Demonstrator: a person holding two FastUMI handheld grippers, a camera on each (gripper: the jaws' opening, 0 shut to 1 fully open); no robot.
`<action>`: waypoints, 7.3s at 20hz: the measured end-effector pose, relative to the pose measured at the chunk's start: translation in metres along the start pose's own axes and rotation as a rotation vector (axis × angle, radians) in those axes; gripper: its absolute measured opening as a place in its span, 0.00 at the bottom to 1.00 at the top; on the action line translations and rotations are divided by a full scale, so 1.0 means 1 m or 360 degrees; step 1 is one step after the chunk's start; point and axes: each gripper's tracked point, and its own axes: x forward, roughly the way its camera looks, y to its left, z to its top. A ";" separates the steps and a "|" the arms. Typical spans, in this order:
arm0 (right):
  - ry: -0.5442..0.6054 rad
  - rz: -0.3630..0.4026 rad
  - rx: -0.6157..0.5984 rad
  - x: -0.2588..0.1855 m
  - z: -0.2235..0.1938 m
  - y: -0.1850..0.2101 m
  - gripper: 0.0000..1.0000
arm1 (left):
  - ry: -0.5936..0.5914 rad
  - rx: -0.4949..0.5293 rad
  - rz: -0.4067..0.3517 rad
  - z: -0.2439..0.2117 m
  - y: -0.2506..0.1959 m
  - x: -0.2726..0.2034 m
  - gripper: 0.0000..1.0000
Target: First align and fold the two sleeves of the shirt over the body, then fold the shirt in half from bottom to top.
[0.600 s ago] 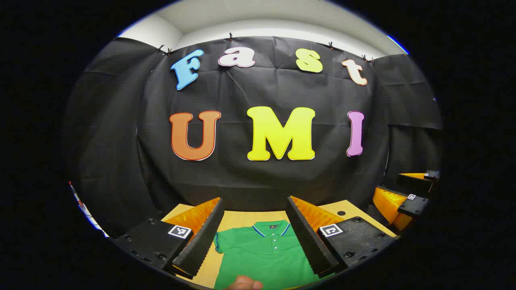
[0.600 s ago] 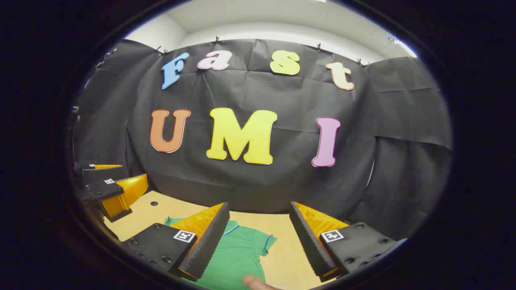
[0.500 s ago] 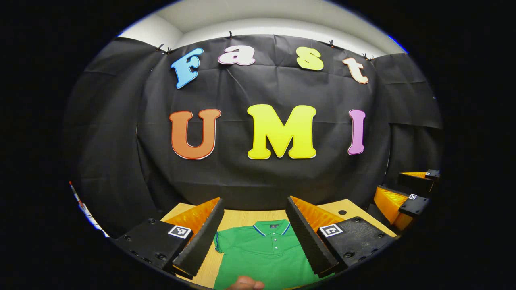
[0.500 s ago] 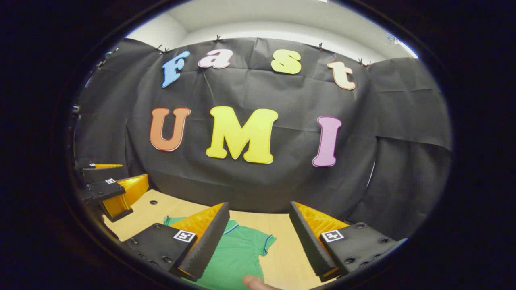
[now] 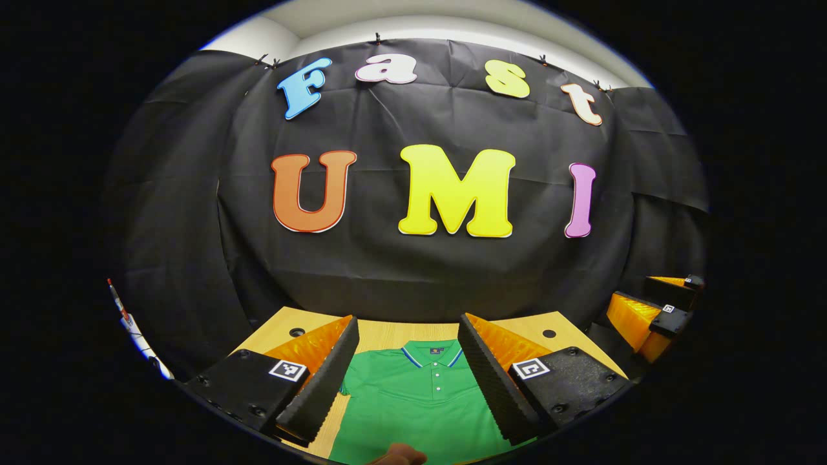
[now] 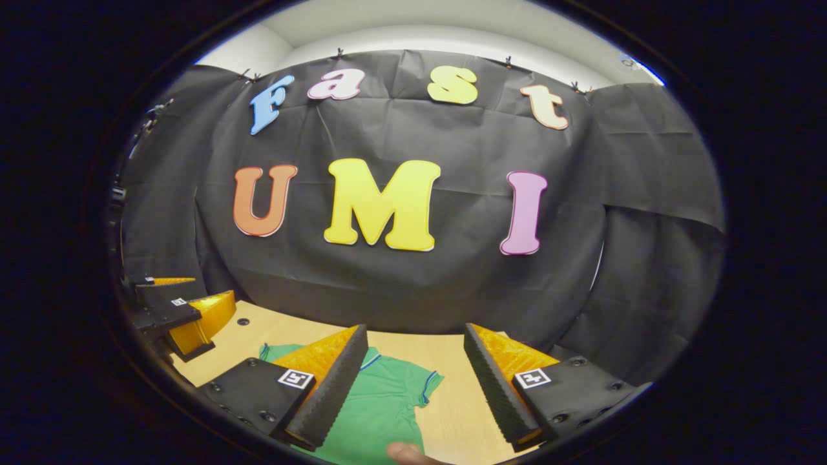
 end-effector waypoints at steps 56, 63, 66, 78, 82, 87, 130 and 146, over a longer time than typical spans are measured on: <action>0.1059 0.0073 0.0071 0.270 -0.265 -0.009 0.09 | 0.0504 0.0140 0.0408 -0.109 0.053 -0.069 1.00; 0.1039 0.0274 -0.0025 0.261 -0.256 0.067 0.09 | 0.0504 0.0092 0.0507 -0.113 0.080 -0.087 1.00; 0.1059 0.0346 -0.0065 0.257 -0.263 0.099 0.09 | 0.0513 0.0066 0.0560 -0.116 0.093 -0.096 1.00; 0.1202 0.0448 -0.0109 0.252 -0.307 0.158 0.12 | 0.0608 -0.0073 0.0693 -0.141 0.140 -0.122 1.00; 0.1174 0.0475 -0.0035 0.237 -0.285 0.162 0.43 | 0.0635 -0.0068 0.0687 -0.147 0.162 -0.107 1.00; 0.1057 0.0464 -0.0009 0.198 -0.235 0.141 0.83 | 0.0647 -0.0097 0.0539 -0.154 0.168 -0.033 1.00; 0.0888 -0.0064 0.0072 -0.052 -0.176 0.001 0.97 | 0.1190 -0.0157 0.0142 -0.283 0.137 0.212 0.03; 0.0968 -0.0158 0.0161 -0.041 -0.198 -0.033 0.98 | 0.1141 0.0107 -0.0335 -0.268 -0.049 0.223 0.04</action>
